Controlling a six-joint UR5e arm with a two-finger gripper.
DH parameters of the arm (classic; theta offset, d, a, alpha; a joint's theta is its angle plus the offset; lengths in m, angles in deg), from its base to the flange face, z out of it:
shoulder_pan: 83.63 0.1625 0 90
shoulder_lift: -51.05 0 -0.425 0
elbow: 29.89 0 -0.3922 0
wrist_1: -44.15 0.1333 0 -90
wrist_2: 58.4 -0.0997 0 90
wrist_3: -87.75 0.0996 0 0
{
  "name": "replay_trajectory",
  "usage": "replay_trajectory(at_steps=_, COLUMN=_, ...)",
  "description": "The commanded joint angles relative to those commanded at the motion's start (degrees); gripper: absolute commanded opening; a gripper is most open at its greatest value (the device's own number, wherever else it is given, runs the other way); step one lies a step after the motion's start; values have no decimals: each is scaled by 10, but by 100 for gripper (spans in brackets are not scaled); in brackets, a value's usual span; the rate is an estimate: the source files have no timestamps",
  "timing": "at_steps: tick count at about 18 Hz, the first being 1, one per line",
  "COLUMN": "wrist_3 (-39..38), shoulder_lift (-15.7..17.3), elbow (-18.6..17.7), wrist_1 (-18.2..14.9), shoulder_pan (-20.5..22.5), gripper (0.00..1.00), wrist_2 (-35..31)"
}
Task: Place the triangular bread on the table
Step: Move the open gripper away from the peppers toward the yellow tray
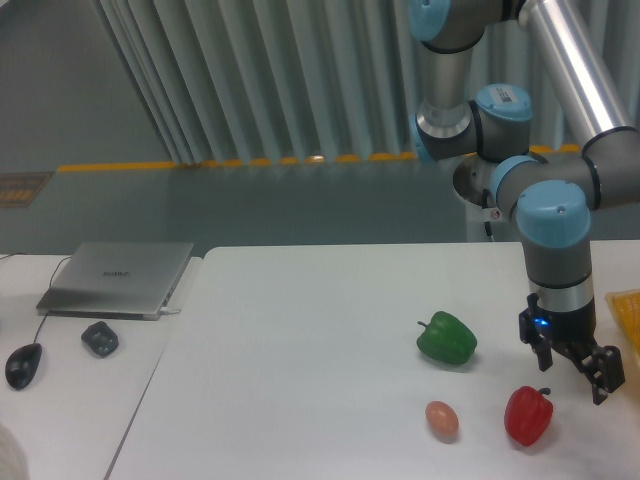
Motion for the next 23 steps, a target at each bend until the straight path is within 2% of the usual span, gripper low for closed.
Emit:
replay_trajectory(at_steps=13, wrist_3=3, shoulder_lift=5, elbow=-17, wrist_1=-3, shoulder_pan=33, gripper=100, wrist_2=-3)
replay_trajectory(at_steps=14, wrist_3=12, shoulder_lift=5, elbow=-17, wrist_1=-2, shoulder_pan=38, gripper=100, wrist_2=-4)
replay_trajectory(at_steps=18, wrist_3=139, shoulder_lift=9, elbow=-30, wrist_1=-3, shoulder_pan=79, gripper=100, wrist_2=-4)
replay_trajectory(at_steps=23, wrist_3=191, shoulder_lift=19, elbow=-44, wrist_1=-5, shoulder_pan=104, gripper=100, wrist_2=-28)
